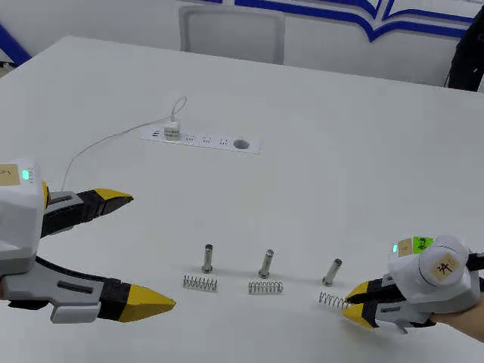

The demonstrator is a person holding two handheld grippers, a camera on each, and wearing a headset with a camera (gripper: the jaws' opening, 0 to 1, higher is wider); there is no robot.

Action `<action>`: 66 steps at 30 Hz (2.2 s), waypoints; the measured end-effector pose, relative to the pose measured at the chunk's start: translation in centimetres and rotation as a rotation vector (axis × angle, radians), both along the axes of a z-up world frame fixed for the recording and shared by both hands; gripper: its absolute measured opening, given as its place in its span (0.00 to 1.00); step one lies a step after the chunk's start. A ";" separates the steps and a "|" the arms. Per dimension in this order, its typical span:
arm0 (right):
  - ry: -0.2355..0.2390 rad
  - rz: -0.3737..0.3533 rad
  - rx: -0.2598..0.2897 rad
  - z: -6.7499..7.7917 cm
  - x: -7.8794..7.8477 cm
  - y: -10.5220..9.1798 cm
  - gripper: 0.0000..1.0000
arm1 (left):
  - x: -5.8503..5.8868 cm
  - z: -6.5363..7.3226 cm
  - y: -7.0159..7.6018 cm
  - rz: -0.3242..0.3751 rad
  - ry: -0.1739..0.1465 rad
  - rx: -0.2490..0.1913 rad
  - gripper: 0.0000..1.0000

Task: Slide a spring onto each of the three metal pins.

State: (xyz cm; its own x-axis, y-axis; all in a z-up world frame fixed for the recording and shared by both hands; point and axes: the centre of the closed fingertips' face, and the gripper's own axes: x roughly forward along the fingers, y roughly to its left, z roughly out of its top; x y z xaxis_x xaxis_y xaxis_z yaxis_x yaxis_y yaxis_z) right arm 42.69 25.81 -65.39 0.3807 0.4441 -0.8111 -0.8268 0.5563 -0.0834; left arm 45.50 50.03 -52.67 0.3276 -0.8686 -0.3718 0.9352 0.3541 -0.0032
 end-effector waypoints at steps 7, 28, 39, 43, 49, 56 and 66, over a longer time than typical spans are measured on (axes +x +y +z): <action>-0.083 0.084 -0.010 4.3 0.1 1.9 0.11 | -1.0 0.7 -1.8 -0.069 -0.013 -0.014 0.94; -0.224 0.313 -0.037 11.9 -2.4 8.9 0.11 | -4.2 1.7 -8.8 -0.247 -0.043 -0.048 0.80; -0.257 0.423 -0.042 12.5 -4.2 12.5 0.11 | -7.2 0.2 -10.5 -0.332 -0.032 -0.035 0.63; -0.257 0.449 -0.057 12.3 -4.7 12.9 0.11 | -7.5 -0.1 -10.5 -0.354 -0.035 -0.021 0.51; -0.270 0.453 -0.041 12.9 -4.8 13.2 0.11 | -7.6 0.0 -10.5 -0.357 -0.042 -0.024 0.45; -0.289 0.477 -0.037 13.3 -4.8 13.8 0.11 | -8.2 0.5 -10.8 -0.384 -0.032 -0.046 0.26; -0.291 0.479 -0.018 13.3 -4.7 14.2 0.11 | -7.7 0.5 -10.8 -0.374 -0.044 -0.041 0.13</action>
State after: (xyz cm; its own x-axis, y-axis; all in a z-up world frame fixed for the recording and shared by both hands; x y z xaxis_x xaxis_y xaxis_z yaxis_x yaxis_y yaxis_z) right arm 37.99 40.05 -52.11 0.3495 0.6092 -0.7118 -0.9281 0.1208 -0.3523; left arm 37.76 39.25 -52.15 -0.0001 -0.9451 -0.3267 0.9994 -0.0115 0.0331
